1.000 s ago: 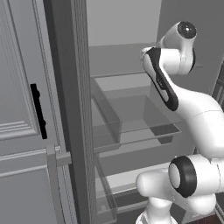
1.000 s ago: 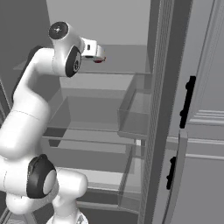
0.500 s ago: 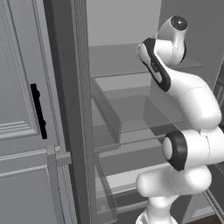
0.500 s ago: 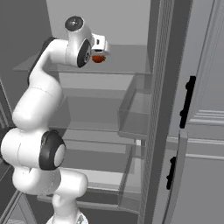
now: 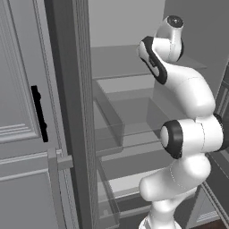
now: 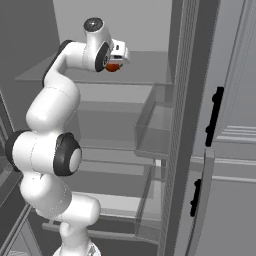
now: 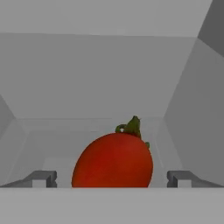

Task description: Place one tomato and one fish in each tupperware on the nearby counter, to pack two identical lunches.

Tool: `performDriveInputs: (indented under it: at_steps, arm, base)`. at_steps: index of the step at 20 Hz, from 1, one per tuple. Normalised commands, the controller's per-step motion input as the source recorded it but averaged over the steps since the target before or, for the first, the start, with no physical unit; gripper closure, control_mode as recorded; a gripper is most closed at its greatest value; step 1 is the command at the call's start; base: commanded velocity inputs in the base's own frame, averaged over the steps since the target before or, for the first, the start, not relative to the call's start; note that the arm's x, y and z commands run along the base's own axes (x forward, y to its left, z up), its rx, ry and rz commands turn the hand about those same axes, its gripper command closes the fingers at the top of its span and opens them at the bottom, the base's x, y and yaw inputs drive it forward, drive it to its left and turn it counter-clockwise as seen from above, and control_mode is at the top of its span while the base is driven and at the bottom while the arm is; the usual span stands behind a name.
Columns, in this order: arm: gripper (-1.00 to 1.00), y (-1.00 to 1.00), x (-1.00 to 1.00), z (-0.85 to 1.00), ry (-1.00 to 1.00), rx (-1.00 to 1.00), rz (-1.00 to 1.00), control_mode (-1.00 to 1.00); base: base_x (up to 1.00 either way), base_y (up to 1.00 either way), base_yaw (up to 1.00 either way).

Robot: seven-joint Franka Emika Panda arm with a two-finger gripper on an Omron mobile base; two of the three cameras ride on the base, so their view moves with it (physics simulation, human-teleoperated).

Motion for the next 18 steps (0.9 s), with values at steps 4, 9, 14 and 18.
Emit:
performDriveInputs:
  at_steps: [4,9,14,18]
  arm:
    - [-1.00,0.00,0.11,-0.19,0.01,0.00,0.00,-1.00]
    - [-1.00,0.00,-0.02,-0.15,-0.01,0.00,0.00,-1.00]
    - [-1.00,0.00,-0.01,-0.08,-0.05,0.00,0.00,-1.00]
    - [-1.00,0.00,0.09,-0.02,0.00,0.00,0.00,-1.00]
  base:
    - [0.00,0.00,0.00]
    - [0.00,0.00,0.00]
    - [0.00,0.00,0.00]
    - [0.00,0.00,0.00]
